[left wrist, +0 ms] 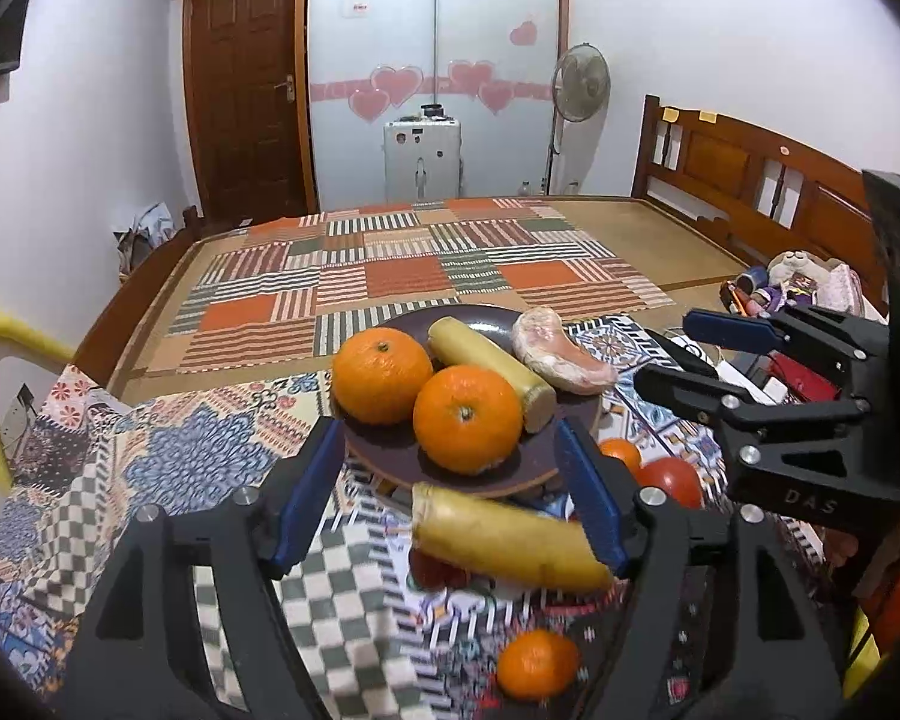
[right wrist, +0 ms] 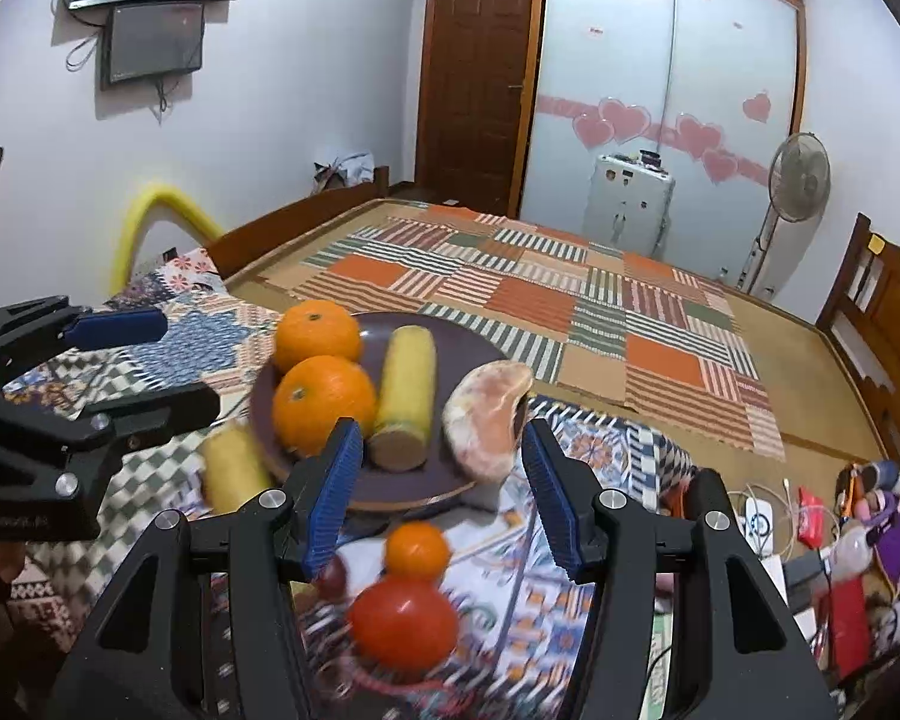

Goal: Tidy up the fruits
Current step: 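Release the orange and pomelo segment on the plate with both grippers, then grasp the small tangerine with the left gripper while the right gripper grasps the second yellow cylinder, then carry the tangerine with the left gripper while the right gripper carries the cylinder over the plate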

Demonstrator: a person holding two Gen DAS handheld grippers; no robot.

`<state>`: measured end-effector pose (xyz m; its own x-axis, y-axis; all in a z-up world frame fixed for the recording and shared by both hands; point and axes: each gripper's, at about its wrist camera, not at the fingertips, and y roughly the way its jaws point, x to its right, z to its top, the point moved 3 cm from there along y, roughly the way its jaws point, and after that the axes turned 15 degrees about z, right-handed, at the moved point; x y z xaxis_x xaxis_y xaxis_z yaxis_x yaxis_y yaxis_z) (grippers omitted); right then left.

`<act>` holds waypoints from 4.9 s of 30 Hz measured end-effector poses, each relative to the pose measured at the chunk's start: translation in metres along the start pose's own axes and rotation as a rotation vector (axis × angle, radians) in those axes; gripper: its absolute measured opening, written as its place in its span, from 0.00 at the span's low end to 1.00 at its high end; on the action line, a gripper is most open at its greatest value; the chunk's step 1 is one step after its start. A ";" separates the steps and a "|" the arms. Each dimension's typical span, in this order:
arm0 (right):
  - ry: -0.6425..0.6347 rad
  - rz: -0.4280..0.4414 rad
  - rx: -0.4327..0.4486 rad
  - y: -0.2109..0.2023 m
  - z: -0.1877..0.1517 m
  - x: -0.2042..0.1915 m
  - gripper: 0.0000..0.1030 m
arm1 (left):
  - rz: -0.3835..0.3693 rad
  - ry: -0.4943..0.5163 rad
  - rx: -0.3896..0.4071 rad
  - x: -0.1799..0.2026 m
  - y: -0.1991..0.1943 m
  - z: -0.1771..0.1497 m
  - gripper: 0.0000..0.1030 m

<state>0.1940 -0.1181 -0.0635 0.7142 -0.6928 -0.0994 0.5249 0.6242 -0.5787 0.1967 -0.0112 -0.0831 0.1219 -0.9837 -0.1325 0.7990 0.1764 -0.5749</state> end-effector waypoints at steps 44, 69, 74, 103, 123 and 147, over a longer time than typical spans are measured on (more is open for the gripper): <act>-0.019 0.125 -0.137 0.050 -0.047 -0.046 0.36 | -0.038 -0.001 -0.129 -0.018 0.007 -0.096 0.36; -0.077 0.092 -0.186 0.025 -0.063 -0.076 0.32 | -0.036 -0.018 -0.137 -0.033 -0.007 -0.109 0.36; -0.028 0.121 -0.195 0.012 -0.067 -0.078 0.31 | -0.039 -0.022 -0.130 -0.035 -0.013 -0.110 0.36; 0.055 0.106 -0.179 0.056 -0.056 -0.065 0.34 | -0.023 -0.007 -0.123 -0.035 0.000 -0.106 0.36; 0.051 0.021 -0.014 0.002 -0.019 -0.027 0.34 | 0.006 0.014 -0.012 -0.026 -0.003 -0.041 0.36; 0.027 -0.041 0.033 0.036 0.026 0.029 0.34 | 0.045 0.063 -0.029 -0.011 0.069 -0.004 0.36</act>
<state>0.2456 -0.1063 -0.0665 0.6794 -0.7271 -0.0985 0.5686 0.6066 -0.5556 0.2481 0.0114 -0.1241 0.1189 -0.9707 -0.2088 0.7762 0.2220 -0.5901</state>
